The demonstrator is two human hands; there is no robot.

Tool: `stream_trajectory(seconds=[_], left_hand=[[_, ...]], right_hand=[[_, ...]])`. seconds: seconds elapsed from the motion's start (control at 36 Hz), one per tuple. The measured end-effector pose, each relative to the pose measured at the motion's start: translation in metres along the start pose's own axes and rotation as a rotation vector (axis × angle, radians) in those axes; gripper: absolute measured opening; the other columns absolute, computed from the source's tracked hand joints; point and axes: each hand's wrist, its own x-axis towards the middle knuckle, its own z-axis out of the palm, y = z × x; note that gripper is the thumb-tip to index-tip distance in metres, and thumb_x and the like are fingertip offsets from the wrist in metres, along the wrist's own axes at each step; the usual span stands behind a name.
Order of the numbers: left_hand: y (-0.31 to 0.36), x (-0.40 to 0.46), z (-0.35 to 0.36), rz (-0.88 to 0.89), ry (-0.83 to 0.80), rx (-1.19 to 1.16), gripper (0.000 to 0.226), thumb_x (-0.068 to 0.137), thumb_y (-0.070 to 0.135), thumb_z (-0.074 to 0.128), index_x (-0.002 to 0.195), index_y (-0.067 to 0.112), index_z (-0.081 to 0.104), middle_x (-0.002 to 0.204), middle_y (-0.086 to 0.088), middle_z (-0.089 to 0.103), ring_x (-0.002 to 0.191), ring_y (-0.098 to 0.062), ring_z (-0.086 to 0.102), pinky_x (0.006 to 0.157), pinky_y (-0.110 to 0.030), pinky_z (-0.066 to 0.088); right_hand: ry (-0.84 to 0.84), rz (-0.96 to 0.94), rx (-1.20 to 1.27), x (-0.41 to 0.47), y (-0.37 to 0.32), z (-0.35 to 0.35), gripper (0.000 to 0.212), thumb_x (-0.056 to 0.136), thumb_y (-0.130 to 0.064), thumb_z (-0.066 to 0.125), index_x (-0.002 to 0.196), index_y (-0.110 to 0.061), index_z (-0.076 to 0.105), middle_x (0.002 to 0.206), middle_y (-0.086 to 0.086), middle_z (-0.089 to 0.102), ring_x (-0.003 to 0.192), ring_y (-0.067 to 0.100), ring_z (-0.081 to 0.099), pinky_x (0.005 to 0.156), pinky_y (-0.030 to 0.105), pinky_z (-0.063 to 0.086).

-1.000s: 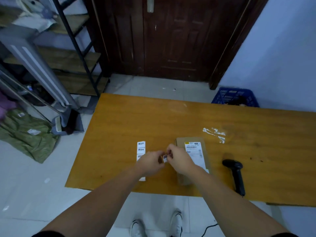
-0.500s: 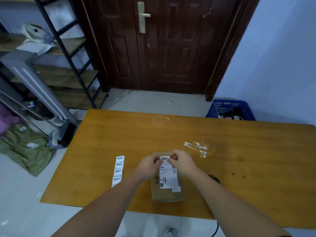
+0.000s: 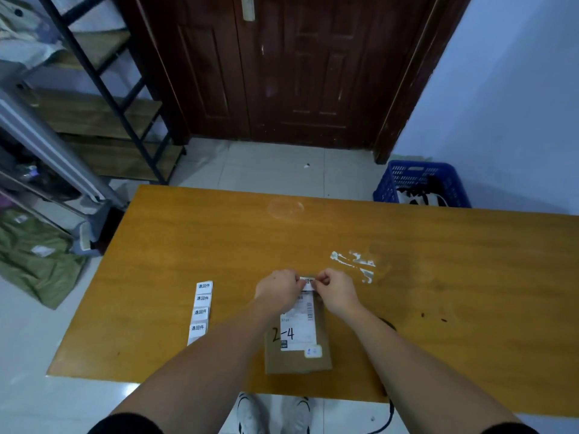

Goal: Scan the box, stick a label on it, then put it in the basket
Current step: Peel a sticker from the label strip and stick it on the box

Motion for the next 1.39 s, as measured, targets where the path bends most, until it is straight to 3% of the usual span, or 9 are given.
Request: stream_trajectory(seconds=[0.17,0.36,0.64,0.75,0.86,0.97,1.11,1.33,1.39], left_hand=[[0.002,0.01,0.005,-0.004,0.004,0.057,0.036,0.104,0.05,0.042,0.097,0.02,0.061,0.077,0.001,0.06,0.064,-0.015,0.056,0.046,-0.03,0.035],[0.005,0.01,0.007,0.001,-0.007,0.117,0.038,0.105,0.048,0.038,0.104,0.018,0.06,0.089,-0.006,0.068,0.074,-0.025,0.062,0.055,-0.034,0.046],[0.008,0.01,0.008,0.005,0.013,0.116,0.035,0.106,0.047,0.039,0.105,0.019,0.06,0.094,-0.007,0.07,0.078,-0.027,0.062,0.062,-0.036,0.049],[0.01,0.01,0.01,-0.01,0.008,0.127,0.036,0.106,0.046,0.038,0.11,0.018,0.061,0.101,-0.009,0.071,0.082,-0.028,0.061,0.066,-0.037,0.048],[0.011,0.012,0.006,-0.075,-0.021,0.087,0.043,0.103,0.051,0.044,0.11,0.013,0.063,0.103,-0.009,0.071,0.087,-0.026,0.065,0.068,-0.037,0.052],[0.006,0.013,0.005,-0.111,0.008,-0.06,0.04,0.098,0.054,0.056,0.098,0.014,0.064,0.089,-0.005,0.072,0.08,-0.023,0.068,0.061,-0.032,0.048],[0.005,0.015,0.009,-0.104,0.037,-0.042,0.039,0.1,0.054,0.052,0.103,0.017,0.062,0.095,-0.005,0.071,0.085,-0.024,0.067,0.066,-0.035,0.052],[0.003,0.019,0.013,-0.109,0.085,-0.082,0.026,0.102,0.047,0.048,0.1,0.022,0.054,0.091,-0.005,0.07,0.082,-0.027,0.067,0.062,-0.035,0.049],[0.004,0.019,0.012,-0.108,0.088,-0.074,0.025,0.103,0.046,0.047,0.102,0.022,0.054,0.088,-0.004,0.069,0.079,-0.026,0.066,0.058,-0.034,0.047]], right_hand=[[0.01,0.047,0.026,0.009,0.004,0.0,0.008,0.1,-0.015,0.069,0.103,-0.007,0.072,0.094,0.01,0.076,0.065,0.014,0.069,0.058,0.022,0.053],[0.007,0.047,0.026,0.012,0.004,0.0,0.005,0.1,-0.014,0.067,0.095,-0.011,0.068,0.092,0.009,0.076,0.062,0.012,0.069,0.052,0.015,0.049],[0.015,0.051,0.036,0.015,0.006,0.002,0.006,0.099,-0.013,0.066,0.094,-0.011,0.067,0.091,0.011,0.075,0.066,0.018,0.073,0.055,0.021,0.054],[0.038,0.047,0.03,0.018,0.008,0.005,0.006,0.098,-0.015,0.068,0.093,-0.013,0.065,0.09,0.009,0.074,0.06,0.012,0.068,0.046,0.01,0.045],[0.052,0.112,0.097,0.021,0.011,0.01,0.009,0.097,-0.016,0.069,0.103,-0.013,0.063,0.093,0.008,0.072,0.064,0.014,0.069,0.051,0.019,0.053],[0.046,0.148,0.135,0.023,0.014,0.014,0.026,0.098,-0.026,0.069,0.119,-0.015,0.06,0.104,0.006,0.07,0.077,0.019,0.072,0.059,0.023,0.055],[0.051,0.144,0.127,0.024,0.013,0.019,0.039,0.097,-0.043,0.069,0.123,-0.014,0.063,0.106,0.0,0.062,0.09,0.016,0.059,0.058,0.017,0.038],[0.085,0.14,0.152,0.027,0.018,0.025,0.016,0.102,-0.035,0.065,0.099,-0.022,0.056,0.093,-0.002,0.061,0.079,0.011,0.057,0.062,0.028,0.041],[0.103,0.132,0.161,0.029,0.018,0.026,0.016,0.104,-0.033,0.062,0.093,-0.022,0.056,0.087,-0.003,0.061,0.082,0.018,0.06,0.066,0.032,0.044]])
